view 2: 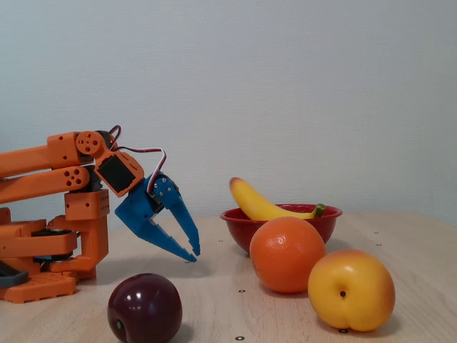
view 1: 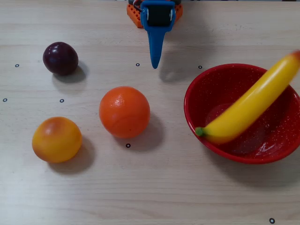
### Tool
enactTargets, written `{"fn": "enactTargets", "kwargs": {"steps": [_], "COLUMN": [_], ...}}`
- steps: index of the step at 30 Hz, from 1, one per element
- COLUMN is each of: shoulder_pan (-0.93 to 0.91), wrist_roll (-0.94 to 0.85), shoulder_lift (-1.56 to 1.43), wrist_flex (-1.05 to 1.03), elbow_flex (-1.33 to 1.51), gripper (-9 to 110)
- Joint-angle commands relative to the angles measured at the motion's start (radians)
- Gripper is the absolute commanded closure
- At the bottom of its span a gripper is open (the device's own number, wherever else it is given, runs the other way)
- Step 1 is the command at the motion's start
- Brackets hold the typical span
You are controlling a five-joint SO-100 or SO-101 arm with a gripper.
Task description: Put banana in the red bowl.
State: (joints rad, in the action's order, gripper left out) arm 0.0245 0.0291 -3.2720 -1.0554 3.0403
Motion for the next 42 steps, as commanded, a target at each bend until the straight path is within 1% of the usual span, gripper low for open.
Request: {"fn": "enactTargets", "kwargs": {"steps": [1, 8, 16, 30, 42], "shoulder_pan": [-0.006, -0.006, -0.005, -0.017, -0.017], "wrist_roll": [0.034, 0.034, 0.067, 0.109, 0.104], "shoulder_lift": [-0.031, -0.058, -0.058, -0.058, -0.058], "wrist_flex": [-0.055, -0.094, -0.272, -0.272, -0.272], "elbow_flex": [0.044, 0.058, 0.018, 0.018, 0.018], "gripper": [102, 102, 102, 102, 102]}}
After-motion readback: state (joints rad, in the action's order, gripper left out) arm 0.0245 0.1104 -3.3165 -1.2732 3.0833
